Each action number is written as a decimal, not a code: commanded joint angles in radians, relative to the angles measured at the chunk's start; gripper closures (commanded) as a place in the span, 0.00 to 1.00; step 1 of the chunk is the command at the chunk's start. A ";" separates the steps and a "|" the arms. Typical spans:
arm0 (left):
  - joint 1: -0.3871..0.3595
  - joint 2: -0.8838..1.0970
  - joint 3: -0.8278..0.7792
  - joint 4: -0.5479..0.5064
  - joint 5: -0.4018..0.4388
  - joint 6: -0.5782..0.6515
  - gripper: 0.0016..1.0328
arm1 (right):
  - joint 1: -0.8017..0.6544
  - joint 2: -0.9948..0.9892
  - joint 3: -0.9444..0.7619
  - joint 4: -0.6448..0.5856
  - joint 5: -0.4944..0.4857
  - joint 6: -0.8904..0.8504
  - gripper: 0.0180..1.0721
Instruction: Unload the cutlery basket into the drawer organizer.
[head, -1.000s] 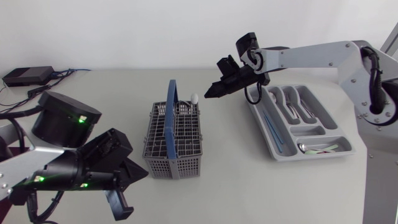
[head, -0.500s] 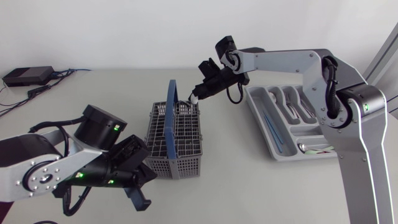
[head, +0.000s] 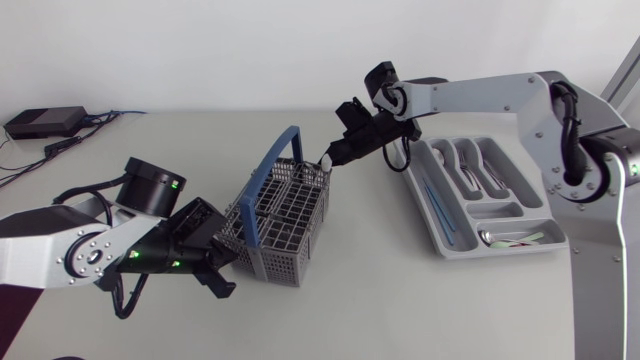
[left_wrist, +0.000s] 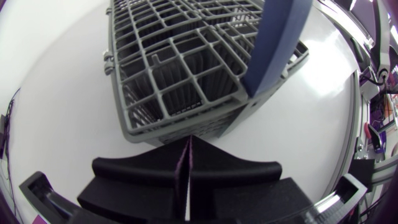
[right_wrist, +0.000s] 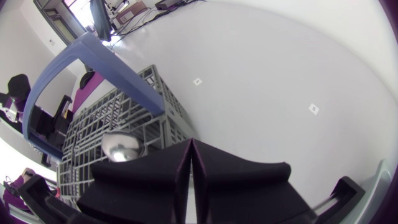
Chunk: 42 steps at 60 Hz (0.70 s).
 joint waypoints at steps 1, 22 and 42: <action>0.040 0.039 0.056 0.065 -0.002 0.041 0.97 | 0.017 -0.047 -0.102 -0.016 -0.019 -0.022 0.94; 0.142 0.188 0.190 0.148 -0.002 0.054 0.97 | -0.015 -0.271 -0.435 0.082 0.044 -0.013 0.94; 0.195 0.351 0.323 0.185 0.007 0.054 0.97 | -0.046 -0.409 -0.618 0.142 0.072 -0.001 0.94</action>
